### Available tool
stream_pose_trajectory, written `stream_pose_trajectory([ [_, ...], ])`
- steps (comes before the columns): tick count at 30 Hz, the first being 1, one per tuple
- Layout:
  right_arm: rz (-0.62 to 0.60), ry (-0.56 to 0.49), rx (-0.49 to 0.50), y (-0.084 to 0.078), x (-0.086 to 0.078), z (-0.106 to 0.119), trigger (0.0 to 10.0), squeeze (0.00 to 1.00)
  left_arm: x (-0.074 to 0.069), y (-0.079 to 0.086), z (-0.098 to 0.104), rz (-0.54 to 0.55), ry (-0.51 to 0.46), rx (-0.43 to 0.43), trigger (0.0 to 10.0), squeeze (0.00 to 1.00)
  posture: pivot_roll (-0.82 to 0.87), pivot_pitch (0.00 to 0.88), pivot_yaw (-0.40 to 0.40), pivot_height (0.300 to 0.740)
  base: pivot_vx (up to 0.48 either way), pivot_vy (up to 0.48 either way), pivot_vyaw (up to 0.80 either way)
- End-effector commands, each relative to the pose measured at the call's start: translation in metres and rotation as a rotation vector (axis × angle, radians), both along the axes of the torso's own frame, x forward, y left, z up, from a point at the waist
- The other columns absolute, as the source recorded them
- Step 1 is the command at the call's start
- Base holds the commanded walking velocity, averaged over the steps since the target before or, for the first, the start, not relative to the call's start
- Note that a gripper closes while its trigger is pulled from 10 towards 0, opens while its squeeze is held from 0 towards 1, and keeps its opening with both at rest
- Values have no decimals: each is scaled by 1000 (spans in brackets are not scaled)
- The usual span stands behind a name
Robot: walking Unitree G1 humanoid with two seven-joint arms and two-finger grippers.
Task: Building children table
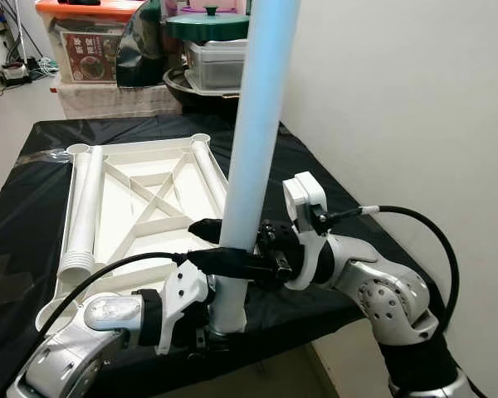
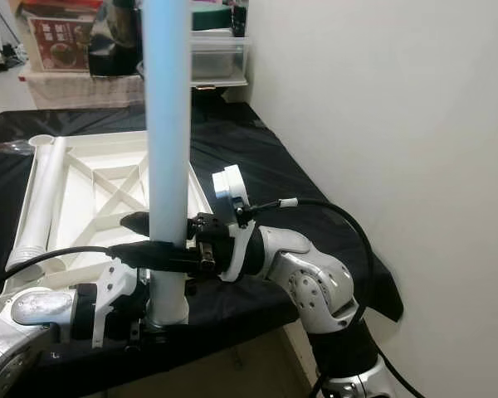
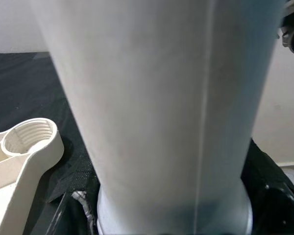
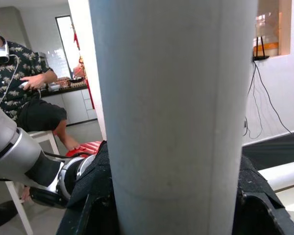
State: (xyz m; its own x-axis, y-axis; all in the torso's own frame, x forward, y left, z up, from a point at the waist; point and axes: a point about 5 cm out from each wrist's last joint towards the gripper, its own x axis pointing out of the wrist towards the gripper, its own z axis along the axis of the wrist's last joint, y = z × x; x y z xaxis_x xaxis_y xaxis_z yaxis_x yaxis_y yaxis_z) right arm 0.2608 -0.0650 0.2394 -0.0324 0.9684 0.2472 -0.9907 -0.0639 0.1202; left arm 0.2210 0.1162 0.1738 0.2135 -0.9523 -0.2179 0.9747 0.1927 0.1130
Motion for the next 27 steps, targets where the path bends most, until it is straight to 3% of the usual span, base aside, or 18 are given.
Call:
stream_pose_trajectory([
  [1,-81,35,-12,-11,9,-5,0,0,-9,-4,5,-76,-33,15,10000,0,73,0,-83,740,0,0,0],
  [14,-36,56,-21,-9,2,-12,0,0,-9,3,5,-78,-39,48,10000,0,76,0,-79,740,0,0,0],
  [15,-31,51,-37,-8,1,-14,10000,0,-8,4,5,-79,-36,51,10000,0,76,0,-79,740,0,0,0],
  [17,-36,50,-51,-6,1,-15,10000,0,-9,4,5,-82,-31,52,10000,0,76,0,-79,740,0,0,0],
  [18,-39,58,-48,-4,1,-15,10000,161,-9,4,5,-85,-28,54,10000,0,77,0,-80,740,0,0,0],
  [20,-39,58,-48,-4,1,-15,10000,161,-9,4,5,-85,-28,54,10000,0,77,0,-80,740,0,0,0],
  [21,-42,63,-40,-2,1,-15,10000,957,-9,3,5,-89,-26,54,10000,0,77,0,-80,740,0,0,0],
  [23,-44,73,-29,1,1,-14,10000,1000,-9,3,4,-91,-25,54,10000,0,78,0,-79,740,0,0,0],
  [25,-50,82,-24,4,1,-13,10000,1000,-9,3,4,-93,-23,54,10000,0,78,0,-79,740,0,0,0],
  [26,-47,86,-20,6,0,-13,10000,0,-9,3,4,-93,-23,55,10000,0,77,0,-78,740,0,0,0],
  [27,-47,86,-20,6,0,-13,10000,0,-9,3,4,-93,-23,55,10000,0,77,0,-78,740,0,0,0],
])
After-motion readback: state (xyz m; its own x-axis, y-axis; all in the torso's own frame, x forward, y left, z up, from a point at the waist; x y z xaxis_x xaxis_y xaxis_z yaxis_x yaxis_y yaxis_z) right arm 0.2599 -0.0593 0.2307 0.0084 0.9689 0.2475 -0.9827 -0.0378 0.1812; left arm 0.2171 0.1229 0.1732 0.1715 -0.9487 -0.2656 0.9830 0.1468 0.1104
